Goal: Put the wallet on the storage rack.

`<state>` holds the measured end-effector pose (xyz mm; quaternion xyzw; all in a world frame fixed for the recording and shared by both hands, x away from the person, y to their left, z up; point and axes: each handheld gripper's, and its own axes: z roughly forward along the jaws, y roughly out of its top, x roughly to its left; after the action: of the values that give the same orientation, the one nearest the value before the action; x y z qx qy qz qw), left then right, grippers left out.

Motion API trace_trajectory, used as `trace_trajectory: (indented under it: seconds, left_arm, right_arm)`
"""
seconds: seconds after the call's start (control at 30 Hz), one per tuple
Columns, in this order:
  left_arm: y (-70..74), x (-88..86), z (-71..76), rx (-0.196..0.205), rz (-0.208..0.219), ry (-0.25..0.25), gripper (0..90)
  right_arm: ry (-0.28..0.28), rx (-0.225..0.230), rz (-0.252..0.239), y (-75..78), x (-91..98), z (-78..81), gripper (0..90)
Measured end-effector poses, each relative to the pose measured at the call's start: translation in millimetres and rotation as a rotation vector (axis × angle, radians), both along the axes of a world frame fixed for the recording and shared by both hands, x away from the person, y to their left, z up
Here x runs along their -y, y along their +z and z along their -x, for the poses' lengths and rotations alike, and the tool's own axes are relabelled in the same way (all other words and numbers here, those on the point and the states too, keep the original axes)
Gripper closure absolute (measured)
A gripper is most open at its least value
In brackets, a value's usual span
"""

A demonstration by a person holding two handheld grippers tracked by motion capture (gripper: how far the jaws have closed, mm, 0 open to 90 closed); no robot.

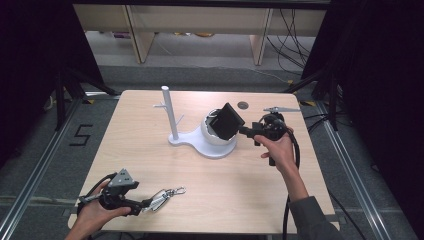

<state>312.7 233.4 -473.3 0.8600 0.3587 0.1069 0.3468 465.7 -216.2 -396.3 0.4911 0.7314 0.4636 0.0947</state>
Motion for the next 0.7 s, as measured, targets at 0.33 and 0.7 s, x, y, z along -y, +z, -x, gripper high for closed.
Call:
trace_trajectory:
  seconds: [0.33,0.7]
  left_arm:
    - [2.2,5.2,0.7,0.027,0.017,-0.022,21.0]
    - [0.3,34.9,-8.1,0.006,-0.040,-0.084,22.0]
  right_arm:
    - [0.051,0.014,-0.012,-28.3,-2.8,47.4,35.5]
    - [0.078,0.016,0.083,-70.3,-2.1,87.8,34.9]
